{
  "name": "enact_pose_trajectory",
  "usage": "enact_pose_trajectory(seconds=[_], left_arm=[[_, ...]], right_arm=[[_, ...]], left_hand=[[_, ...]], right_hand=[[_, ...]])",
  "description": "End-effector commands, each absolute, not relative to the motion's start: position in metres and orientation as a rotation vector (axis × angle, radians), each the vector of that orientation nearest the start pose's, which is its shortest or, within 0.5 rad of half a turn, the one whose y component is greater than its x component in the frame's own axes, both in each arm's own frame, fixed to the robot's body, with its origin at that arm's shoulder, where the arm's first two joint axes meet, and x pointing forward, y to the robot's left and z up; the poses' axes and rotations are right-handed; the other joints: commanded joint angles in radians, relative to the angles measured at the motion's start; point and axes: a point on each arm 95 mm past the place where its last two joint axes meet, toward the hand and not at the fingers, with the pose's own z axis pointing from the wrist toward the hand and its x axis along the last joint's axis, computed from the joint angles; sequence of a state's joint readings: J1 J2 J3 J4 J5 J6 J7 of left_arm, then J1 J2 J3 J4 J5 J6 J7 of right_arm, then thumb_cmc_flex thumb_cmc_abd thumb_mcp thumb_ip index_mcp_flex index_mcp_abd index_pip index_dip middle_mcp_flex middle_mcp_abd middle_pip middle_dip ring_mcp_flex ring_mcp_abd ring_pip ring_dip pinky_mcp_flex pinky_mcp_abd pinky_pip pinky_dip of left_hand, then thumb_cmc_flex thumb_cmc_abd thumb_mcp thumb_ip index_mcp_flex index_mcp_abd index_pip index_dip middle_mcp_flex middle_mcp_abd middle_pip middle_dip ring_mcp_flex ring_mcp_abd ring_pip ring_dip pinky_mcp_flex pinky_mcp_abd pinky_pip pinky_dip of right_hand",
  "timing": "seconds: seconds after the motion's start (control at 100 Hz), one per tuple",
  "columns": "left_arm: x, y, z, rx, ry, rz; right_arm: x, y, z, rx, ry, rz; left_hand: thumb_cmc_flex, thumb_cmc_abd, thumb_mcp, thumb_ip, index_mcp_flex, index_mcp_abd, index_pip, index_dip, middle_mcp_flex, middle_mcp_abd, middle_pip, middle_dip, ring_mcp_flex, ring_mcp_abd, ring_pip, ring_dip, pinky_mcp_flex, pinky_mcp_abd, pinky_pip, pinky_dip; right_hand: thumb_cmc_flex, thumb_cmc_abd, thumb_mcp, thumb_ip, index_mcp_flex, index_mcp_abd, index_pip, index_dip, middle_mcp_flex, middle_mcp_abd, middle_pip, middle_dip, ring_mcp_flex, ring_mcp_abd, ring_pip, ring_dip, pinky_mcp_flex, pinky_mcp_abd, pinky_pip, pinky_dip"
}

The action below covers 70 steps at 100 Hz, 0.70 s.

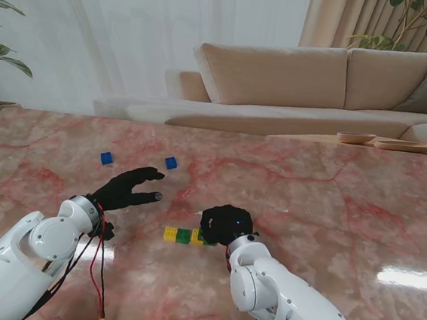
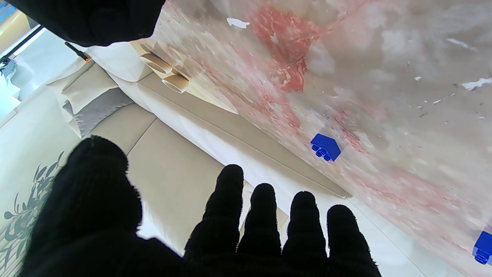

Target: Build a two-level staggered structure with toy bricks

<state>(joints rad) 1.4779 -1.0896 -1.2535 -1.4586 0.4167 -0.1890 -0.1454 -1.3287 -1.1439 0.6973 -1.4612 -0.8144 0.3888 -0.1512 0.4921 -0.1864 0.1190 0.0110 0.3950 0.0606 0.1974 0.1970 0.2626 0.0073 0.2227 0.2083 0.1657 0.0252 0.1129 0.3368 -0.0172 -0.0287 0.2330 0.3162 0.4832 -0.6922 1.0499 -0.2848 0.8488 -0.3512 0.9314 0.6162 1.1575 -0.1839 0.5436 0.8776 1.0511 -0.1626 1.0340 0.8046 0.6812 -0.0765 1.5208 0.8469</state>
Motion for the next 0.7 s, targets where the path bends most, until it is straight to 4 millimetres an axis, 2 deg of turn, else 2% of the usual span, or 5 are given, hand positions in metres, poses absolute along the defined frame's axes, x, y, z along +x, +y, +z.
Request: enact_pose_trajectory(seconds=[0.0, 0.34, 0.45, 0.56, 0.69], left_arm=[[0.425, 0.024, -0.333, -1.714, 1.379, -1.848], [0.425, 0.026, -0.333, -1.712, 1.372, -1.847], [0.425, 0.026, -0.332, -1.708, 1.37, -1.846], [0.427, 0.027, -0.331, -1.7, 1.369, -1.848], [0.428, 0.027, -0.33, -1.692, 1.378, -1.847]], right_arm=[[0.386, 0.118, -0.376, 1.335, 1.538, 1.417], [0.375, 0.12, -0.356, 1.358, 1.411, 1.542], [0.37, 0.115, -0.351, 1.353, 1.416, 1.527], [0.37, 0.106, -0.353, 1.339, 1.476, 1.479], [0.374, 0.098, -0.359, 1.344, 1.543, 1.434]], left_hand=[[0.005, 0.032, -0.018, 0.023, 0.021, -0.01, 0.01, 0.011, -0.026, -0.004, -0.015, -0.009, -0.03, -0.044, -0.026, -0.01, -0.003, -0.021, 0.007, -0.001], [0.004, 0.032, -0.017, 0.022, 0.021, -0.008, 0.009, 0.01, -0.026, -0.003, -0.015, -0.009, -0.031, -0.043, -0.025, -0.01, -0.004, -0.02, 0.012, -0.004], [0.004, 0.031, -0.017, 0.022, 0.022, -0.009, 0.008, 0.01, -0.026, -0.003, -0.016, -0.009, -0.031, -0.044, -0.025, -0.01, -0.007, -0.02, 0.009, -0.007], [0.005, 0.03, -0.016, 0.022, 0.023, -0.009, 0.009, 0.01, -0.025, -0.002, -0.015, -0.009, -0.03, -0.045, -0.026, -0.011, -0.008, -0.02, 0.007, -0.008], [0.004, 0.029, -0.015, 0.022, 0.022, -0.01, 0.009, 0.011, -0.025, -0.003, -0.015, -0.009, -0.029, -0.047, -0.026, -0.011, -0.008, -0.02, 0.004, -0.009]], right_hand=[[0.014, 0.001, 0.037, -0.012, -0.042, 0.066, -0.056, -0.053, -0.016, -0.003, -0.003, -0.006, -0.02, -0.045, -0.004, 0.009, -0.007, -0.027, 0.006, 0.025], [-0.019, 0.056, -0.131, 0.014, -0.084, 0.076, -0.073, -0.045, -0.081, -0.005, 0.022, -0.044, -0.065, -0.048, -0.026, 0.006, -0.042, -0.037, -0.025, 0.033], [-0.103, 0.088, -0.178, 0.146, -0.137, 0.181, -0.385, 0.152, -0.274, 0.002, 0.02, -0.141, -0.227, -0.036, -0.111, 0.0, -0.166, -0.038, -0.132, 0.057], [-0.125, 0.126, -0.438, 0.188, -0.314, 0.282, -0.571, 0.114, -0.534, 0.044, -0.051, -0.197, -0.44, -0.017, -0.191, -0.027, -0.299, -0.044, -0.241, 0.087], [-0.195, 0.082, -0.427, 0.214, -0.43, 0.356, -0.683, 0.053, -0.714, 0.084, -0.088, -0.244, -0.553, -0.006, -0.224, -0.052, -0.352, -0.042, -0.29, 0.097]])
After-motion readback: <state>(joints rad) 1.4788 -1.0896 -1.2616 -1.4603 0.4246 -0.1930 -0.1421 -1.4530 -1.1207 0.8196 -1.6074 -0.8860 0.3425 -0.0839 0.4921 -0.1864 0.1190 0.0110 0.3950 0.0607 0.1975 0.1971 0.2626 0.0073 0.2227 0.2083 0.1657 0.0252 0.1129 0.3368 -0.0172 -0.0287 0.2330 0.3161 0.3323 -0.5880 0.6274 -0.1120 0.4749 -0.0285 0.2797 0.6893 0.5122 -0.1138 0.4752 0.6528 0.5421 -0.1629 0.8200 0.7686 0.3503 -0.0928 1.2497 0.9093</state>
